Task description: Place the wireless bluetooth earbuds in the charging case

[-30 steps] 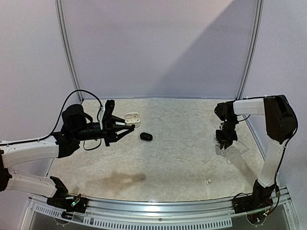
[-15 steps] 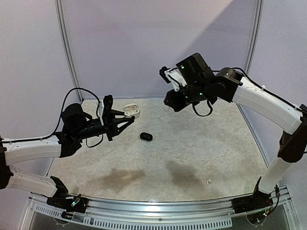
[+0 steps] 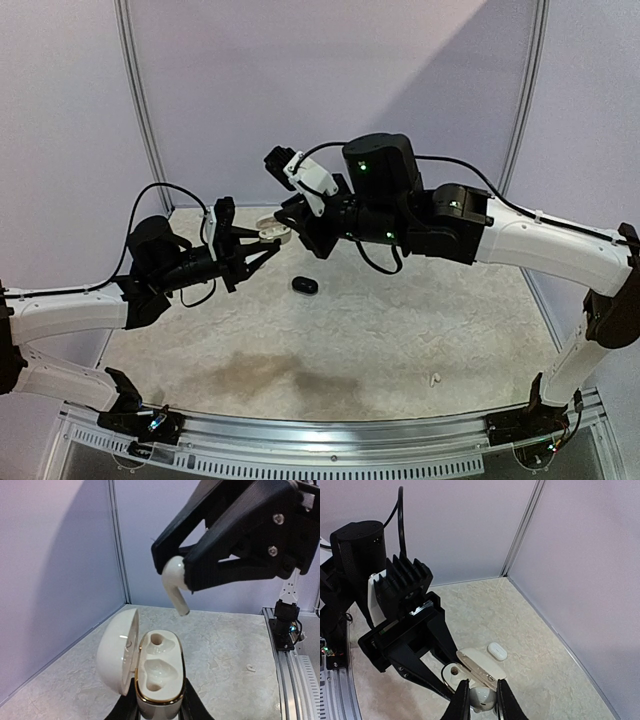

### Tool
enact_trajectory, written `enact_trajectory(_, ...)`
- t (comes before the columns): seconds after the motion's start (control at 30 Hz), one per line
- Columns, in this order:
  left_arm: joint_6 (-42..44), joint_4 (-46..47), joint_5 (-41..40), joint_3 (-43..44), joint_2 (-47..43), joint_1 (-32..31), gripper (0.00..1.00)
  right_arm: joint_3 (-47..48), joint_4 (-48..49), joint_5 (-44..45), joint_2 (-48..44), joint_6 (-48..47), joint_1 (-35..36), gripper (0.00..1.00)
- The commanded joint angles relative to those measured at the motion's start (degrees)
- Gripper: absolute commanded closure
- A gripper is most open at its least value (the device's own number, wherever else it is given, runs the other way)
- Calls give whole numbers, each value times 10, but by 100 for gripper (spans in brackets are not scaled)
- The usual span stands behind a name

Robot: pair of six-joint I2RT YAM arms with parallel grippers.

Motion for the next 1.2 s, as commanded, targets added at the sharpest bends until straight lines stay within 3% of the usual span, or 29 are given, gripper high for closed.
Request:
enact_trajectory(0.0,-8,8,4,8,-11,-7,100,-24,97,12,-4,-26,2,100)
enact_trajectory(0.63,-73,25,6,25,-6,-7,100,-25,62,29,25,-59,2,100)
enact_trajectory(1.17,-73,32,2,28,-6,-7,100,-37,47,45,26,-87,2,100)
